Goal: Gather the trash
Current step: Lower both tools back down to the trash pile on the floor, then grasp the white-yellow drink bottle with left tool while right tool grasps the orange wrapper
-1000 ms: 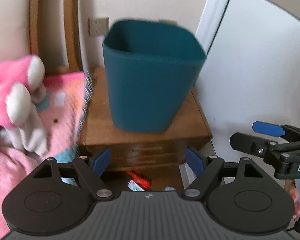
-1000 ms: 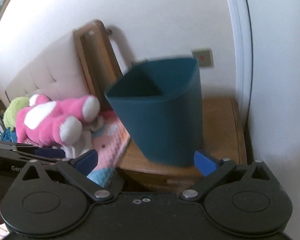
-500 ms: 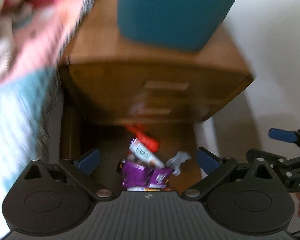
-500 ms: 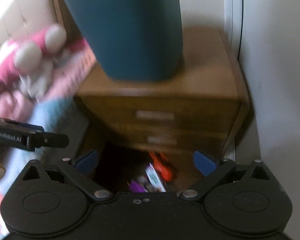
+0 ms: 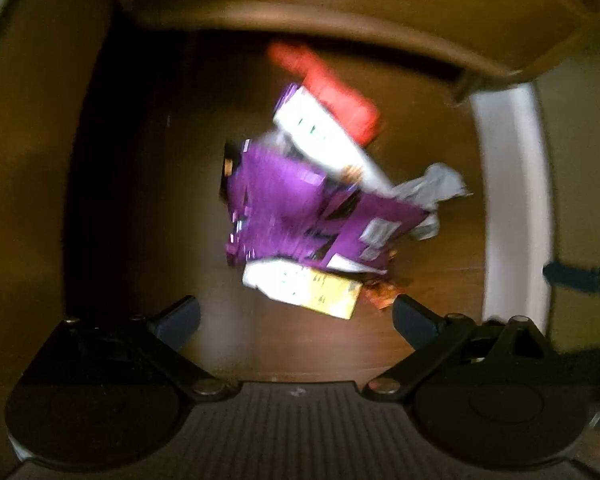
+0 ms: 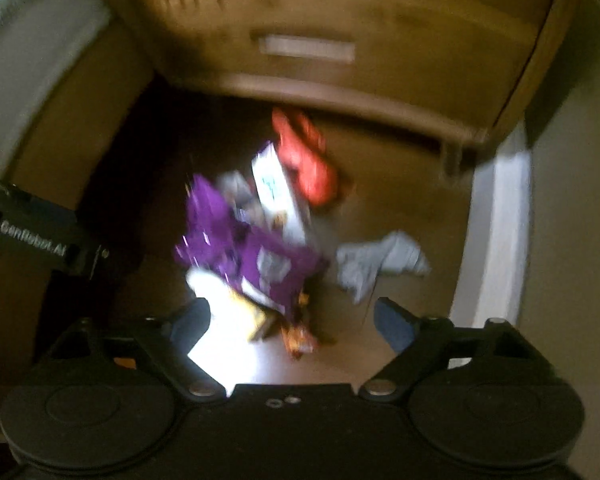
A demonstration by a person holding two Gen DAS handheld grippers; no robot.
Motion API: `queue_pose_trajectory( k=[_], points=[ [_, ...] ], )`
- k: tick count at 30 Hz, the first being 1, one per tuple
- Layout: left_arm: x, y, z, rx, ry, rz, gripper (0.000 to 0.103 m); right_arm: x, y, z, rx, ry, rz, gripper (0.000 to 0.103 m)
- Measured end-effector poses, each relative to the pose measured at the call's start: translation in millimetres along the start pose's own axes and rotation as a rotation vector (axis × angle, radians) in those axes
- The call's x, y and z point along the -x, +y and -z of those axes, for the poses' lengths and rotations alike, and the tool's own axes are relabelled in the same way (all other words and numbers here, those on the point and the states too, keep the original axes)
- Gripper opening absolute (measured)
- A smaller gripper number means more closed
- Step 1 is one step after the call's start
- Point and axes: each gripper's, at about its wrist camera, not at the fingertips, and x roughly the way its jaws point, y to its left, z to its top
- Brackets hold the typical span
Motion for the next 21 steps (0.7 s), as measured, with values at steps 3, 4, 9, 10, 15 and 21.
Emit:
queue_pose_trajectory(
  k=[3, 4, 9, 10, 15, 21],
  points=[
    [-43.3, 11.3, -1.8, 0.110, 0.059, 0.001, 0.103, -42.7, -2.1, 20.9, 0.003, 0.049, 0.000, 0.084],
    [-58.8, 16.2, -2.5, 0.154, 0.080, 0.008, 0.103, -55.8, -2.4, 26.1, 0.002, 0.061, -0.002, 0.082],
    [-122.6, 26.2, -1.7, 0.298, 0.158, 0.017, 0.103, -112.0, -5.4, 43.2, -0.017, 0.104, -0.009, 0.078],
    [-131.4, 25.4, -1.8, 0.309, 0.163, 0.018, 0.103, -120.9, -4.3, 46.2, -0.006, 0.110, -0.011, 0.078],
    [-165.8, 26.5, -0.6, 0.383, 0.184, 0.039, 0.103, -162.5, -3.8, 55.2, 0.037, 0.143, 0.000, 0.075],
    [-191.9, 25.5, 4.8, 0.393, 0.204, 0.042, 0.102, -195.4, -5.2, 60.8, 0.034, 0.158, 0.022, 0.070]
  ],
)
